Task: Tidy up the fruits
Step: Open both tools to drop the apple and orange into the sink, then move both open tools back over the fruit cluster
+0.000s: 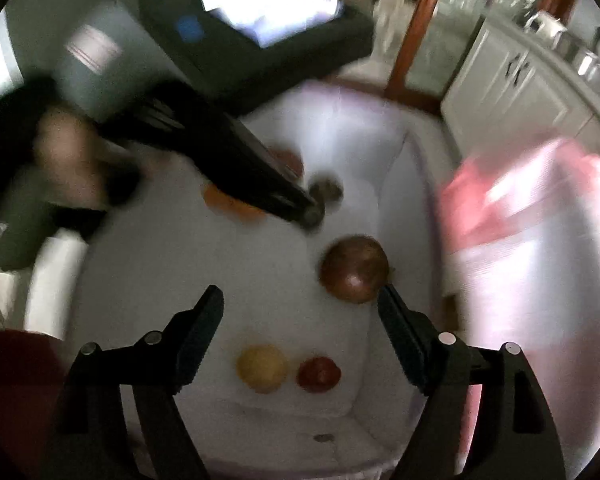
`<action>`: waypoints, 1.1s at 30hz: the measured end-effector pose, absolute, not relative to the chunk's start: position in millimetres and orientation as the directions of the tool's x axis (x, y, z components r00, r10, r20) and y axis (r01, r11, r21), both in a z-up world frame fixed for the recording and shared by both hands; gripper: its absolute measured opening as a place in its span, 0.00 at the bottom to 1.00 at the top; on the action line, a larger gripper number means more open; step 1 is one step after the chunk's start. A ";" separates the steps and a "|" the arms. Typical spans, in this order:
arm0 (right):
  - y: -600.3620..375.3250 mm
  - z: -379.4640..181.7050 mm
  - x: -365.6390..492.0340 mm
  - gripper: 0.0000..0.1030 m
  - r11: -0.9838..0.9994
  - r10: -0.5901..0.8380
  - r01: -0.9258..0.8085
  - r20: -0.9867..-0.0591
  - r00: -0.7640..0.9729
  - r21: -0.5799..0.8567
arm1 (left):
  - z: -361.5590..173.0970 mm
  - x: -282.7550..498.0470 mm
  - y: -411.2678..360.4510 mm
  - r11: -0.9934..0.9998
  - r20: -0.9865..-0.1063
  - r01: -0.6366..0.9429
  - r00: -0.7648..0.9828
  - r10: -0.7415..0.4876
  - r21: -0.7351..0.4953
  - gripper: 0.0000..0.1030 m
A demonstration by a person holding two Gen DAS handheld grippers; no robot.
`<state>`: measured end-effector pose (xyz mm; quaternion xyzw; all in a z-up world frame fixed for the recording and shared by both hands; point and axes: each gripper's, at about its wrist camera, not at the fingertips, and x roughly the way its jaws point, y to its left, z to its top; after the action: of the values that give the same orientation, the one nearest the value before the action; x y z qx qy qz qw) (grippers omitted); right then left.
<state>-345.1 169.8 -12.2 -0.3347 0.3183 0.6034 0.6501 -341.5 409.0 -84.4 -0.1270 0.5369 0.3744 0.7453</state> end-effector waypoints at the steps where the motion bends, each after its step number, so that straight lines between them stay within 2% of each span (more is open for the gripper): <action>1: 158.6 8.2 -341.8 0.75 0.063 0.624 -0.998 -0.779 0.062 -0.029 | -66.1 -342.7 406.5 0.655 -0.860 -0.724 0.177 0.479 0.216 0.73; 3: 128.8 51.7 -330.2 0.83 0.101 0.736 -0.995 -0.672 0.079 -0.006 | -18.1 -342.0 394.8 0.594 -0.753 -0.785 0.280 0.596 0.178 0.91; 5: 95.3 87.9 -315.5 0.85 0.164 0.808 -0.986 -0.571 0.146 -0.020 | 20.5 -339.0 375.2 0.591 -0.657 -0.801 0.396 0.641 0.095 0.98; 6: 75.4 104.5 -303.7 0.85 0.215 0.830 -0.976 -0.522 0.198 -0.028 | 44.3 -334.6 356.5 0.616 -0.589 -0.787 0.485 0.646 0.028 0.98; 9: 14.7 132.9 -262.9 0.85 0.392 0.828 -0.919 -0.426 0.364 -0.024 | 78.2 -299.7 313.1 0.742 -0.509 -0.668 0.659 0.554 -0.059 0.98; 14: -82.3 136.5 -186.6 0.85 0.672 0.691 -0.740 -0.393 0.607 0.037 | 99.3 -217.2 229.3 0.915 -0.516 -0.394 0.803 0.298 -0.085 0.98; 17: -135.0 132.2 -136.1 0.85 0.778 0.594 -0.622 -0.420 0.686 0.083 | 101.2 -153.5 170.8 0.961 -0.522 -0.257 0.837 0.167 -0.105 0.98; 22: -207.8 111.9 -33.6 0.85 0.917 0.389 -0.376 -0.505 0.771 0.131 | 80.9 -36.9 72.6 0.989 -0.574 -0.112 0.818 0.033 -0.102 0.98; 27: -280.6 86.4 40.8 0.86 0.954 0.284 -0.171 -0.551 0.785 0.247 | 51.2 69.4 4.7 0.999 -0.611 -0.031 0.792 0.011 -0.023 0.98; 31: -329.9 69.1 46.9 0.86 0.924 0.264 -0.056 -0.524 0.810 0.379 | 40.5 111.5 -15.6 1.000 -0.626 0.000 0.780 -0.003 -0.005 0.98; 33: -344.3 65.2 47.4 0.86 0.899 0.284 -0.030 -0.529 0.799 0.436 | 39.7 125.7 -20.8 1.000 -0.633 0.028 0.774 -0.014 0.012 0.93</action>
<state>47.4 -344.3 65.2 0.2077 0.3051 0.0848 0.9255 125.7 -20.8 39.7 0.0105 0.3358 -0.0113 0.9418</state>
